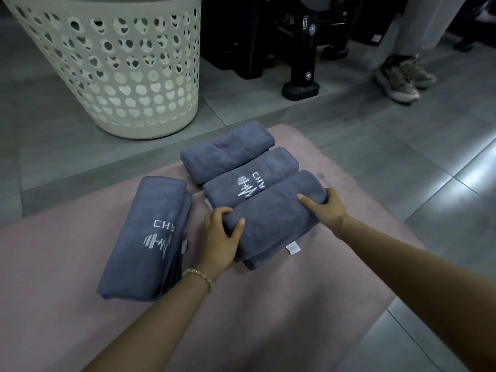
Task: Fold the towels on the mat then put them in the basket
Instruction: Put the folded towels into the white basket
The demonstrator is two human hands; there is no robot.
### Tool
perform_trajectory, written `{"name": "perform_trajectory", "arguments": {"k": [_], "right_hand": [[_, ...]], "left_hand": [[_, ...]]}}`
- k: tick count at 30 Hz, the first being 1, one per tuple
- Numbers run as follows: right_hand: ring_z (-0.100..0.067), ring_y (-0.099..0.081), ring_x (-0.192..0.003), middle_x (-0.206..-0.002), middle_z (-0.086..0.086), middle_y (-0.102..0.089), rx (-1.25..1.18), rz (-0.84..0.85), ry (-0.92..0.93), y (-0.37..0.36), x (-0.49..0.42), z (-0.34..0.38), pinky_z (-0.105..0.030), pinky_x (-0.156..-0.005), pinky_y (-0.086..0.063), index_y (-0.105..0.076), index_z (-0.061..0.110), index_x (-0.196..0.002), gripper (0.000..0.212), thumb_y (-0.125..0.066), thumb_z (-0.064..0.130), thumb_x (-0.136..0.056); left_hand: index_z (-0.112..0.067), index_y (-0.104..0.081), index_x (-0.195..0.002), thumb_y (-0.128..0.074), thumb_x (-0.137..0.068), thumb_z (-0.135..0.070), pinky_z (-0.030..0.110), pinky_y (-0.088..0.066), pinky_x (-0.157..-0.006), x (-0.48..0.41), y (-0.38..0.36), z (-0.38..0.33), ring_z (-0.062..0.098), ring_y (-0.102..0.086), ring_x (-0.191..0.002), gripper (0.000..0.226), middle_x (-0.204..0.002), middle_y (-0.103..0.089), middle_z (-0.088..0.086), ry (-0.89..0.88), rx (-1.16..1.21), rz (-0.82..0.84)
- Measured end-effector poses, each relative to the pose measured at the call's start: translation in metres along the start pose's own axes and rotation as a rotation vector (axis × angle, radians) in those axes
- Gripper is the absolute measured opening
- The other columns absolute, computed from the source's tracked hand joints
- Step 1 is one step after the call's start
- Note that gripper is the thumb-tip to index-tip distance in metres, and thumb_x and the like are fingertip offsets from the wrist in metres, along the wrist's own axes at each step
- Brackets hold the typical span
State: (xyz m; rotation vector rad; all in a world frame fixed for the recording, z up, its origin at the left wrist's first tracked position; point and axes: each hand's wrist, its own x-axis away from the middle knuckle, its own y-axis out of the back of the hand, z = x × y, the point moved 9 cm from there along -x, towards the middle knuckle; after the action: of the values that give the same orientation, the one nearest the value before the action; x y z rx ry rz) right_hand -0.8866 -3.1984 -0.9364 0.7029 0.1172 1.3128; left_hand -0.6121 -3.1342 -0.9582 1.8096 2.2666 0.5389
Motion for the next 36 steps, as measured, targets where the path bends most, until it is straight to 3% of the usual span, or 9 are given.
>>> {"name": "perform_trajectory", "arguments": {"k": [4,8,14,19,21,24,27,30,36], "right_hand": [[-0.021,-0.053,-0.099,-0.111,-0.004,-0.056,0.032,-0.02,0.041,0.001,-0.001,0.004,-0.032,-0.094,-0.045,-0.049,0.007,-0.122,0.058,-0.076,0.033,-0.077],[-0.031,-0.051,-0.118,-0.126,-0.011,-0.056,0.219,-0.182,0.267,0.007,-0.002,0.046,-0.043,-0.105,-0.038,-0.053,0.01,-0.122,0.054,-0.072,0.035,-0.079],[-0.014,-0.049,-0.106,-0.121,-0.004,-0.05,0.062,0.054,0.649,-0.09,0.058,0.132,-0.015,-0.094,-0.038,-0.055,0.009,-0.119,0.032,-0.062,0.016,-0.089],[-0.014,-0.056,-0.099,-0.116,-0.003,-0.058,-0.237,0.486,0.199,-0.223,0.106,0.111,-0.035,-0.092,-0.049,-0.05,0.01,-0.116,0.056,-0.079,0.033,-0.073],[-0.015,-0.061,-0.095,-0.106,0.001,-0.066,-0.207,0.665,-0.072,-0.259,0.128,0.085,-0.032,-0.08,-0.05,-0.057,0.017,-0.108,0.059,-0.078,0.053,-0.066],[-0.018,-0.061,-0.088,-0.093,0.001,-0.067,-0.225,0.83,-0.348,-0.287,0.15,0.058,-0.03,-0.081,-0.048,-0.062,0.02,-0.1,0.043,-0.067,0.055,-0.077],[-0.016,-0.066,-0.09,-0.107,-0.002,-0.07,-0.383,0.734,-0.361,-0.303,0.142,0.055,-0.024,-0.065,-0.053,-0.063,0.015,-0.114,0.06,-0.076,0.052,-0.068],[-0.019,-0.069,-0.093,-0.107,-0.005,-0.071,-0.49,0.722,-0.351,-0.316,0.143,0.06,-0.029,-0.075,-0.057,-0.064,0.012,-0.115,0.068,-0.082,0.05,-0.061],[-0.025,-0.07,-0.093,-0.105,-0.013,-0.072,-0.558,0.812,-0.258,-0.303,0.148,0.089,-0.028,-0.07,-0.058,-0.066,0.007,-0.112,0.038,-0.069,0.031,-0.083]], "left_hand": [[-0.013,-0.045,-0.11,-0.074,-0.079,-0.026,0.024,-0.041,-0.089,0.002,-0.009,0.018,0.02,-0.051,-0.108,0.045,-0.122,-0.048,0.009,0.167,0.204,-0.004],[-0.019,-0.047,-0.102,-0.076,-0.077,-0.028,0.028,-0.046,-0.089,-0.003,0.012,0.006,0.019,-0.056,-0.096,0.039,-0.116,-0.052,0.008,0.069,0.085,0.029],[-0.011,-0.052,-0.116,-0.065,-0.088,-0.022,0.019,-0.038,-0.096,-0.012,0.14,-0.007,0.012,-0.05,-0.105,0.033,-0.116,-0.053,0.003,-0.22,-0.11,-0.214],[-0.007,-0.03,-0.144,-0.054,-0.087,-0.054,0.036,-0.034,-0.109,0.01,0.175,0.096,0.025,-0.046,-0.127,0.077,-0.144,-0.041,0.013,0.432,-0.041,-0.02],[-0.013,-0.05,-0.129,-0.045,-0.083,-0.069,0.025,-0.046,-0.097,0.03,0.162,0.111,0.012,-0.061,-0.108,0.072,-0.127,-0.06,0.002,0.525,0.153,0.133],[-0.027,-0.06,-0.105,-0.03,-0.097,-0.05,0.007,-0.048,-0.074,0.045,0.152,0.107,-0.006,-0.066,-0.082,0.038,-0.09,-0.07,-0.02,0.554,0.37,0.189],[-0.022,-0.062,-0.117,-0.038,-0.094,-0.051,0.023,-0.047,-0.092,0.047,0.143,0.103,0.006,-0.067,-0.099,0.044,-0.105,-0.072,-0.008,0.569,0.521,0.233],[-0.016,-0.065,-0.115,-0.047,-0.091,-0.05,0.031,-0.048,-0.093,0.046,0.141,0.101,0.018,-0.068,-0.101,0.045,-0.11,-0.071,0.005,0.628,0.615,0.262],[-0.018,-0.065,-0.111,-0.05,-0.088,-0.05,0.023,-0.053,-0.081,0.035,0.139,0.092,0.014,-0.069,-0.097,0.042,-0.107,-0.072,0.002,0.656,0.628,0.4]]}}
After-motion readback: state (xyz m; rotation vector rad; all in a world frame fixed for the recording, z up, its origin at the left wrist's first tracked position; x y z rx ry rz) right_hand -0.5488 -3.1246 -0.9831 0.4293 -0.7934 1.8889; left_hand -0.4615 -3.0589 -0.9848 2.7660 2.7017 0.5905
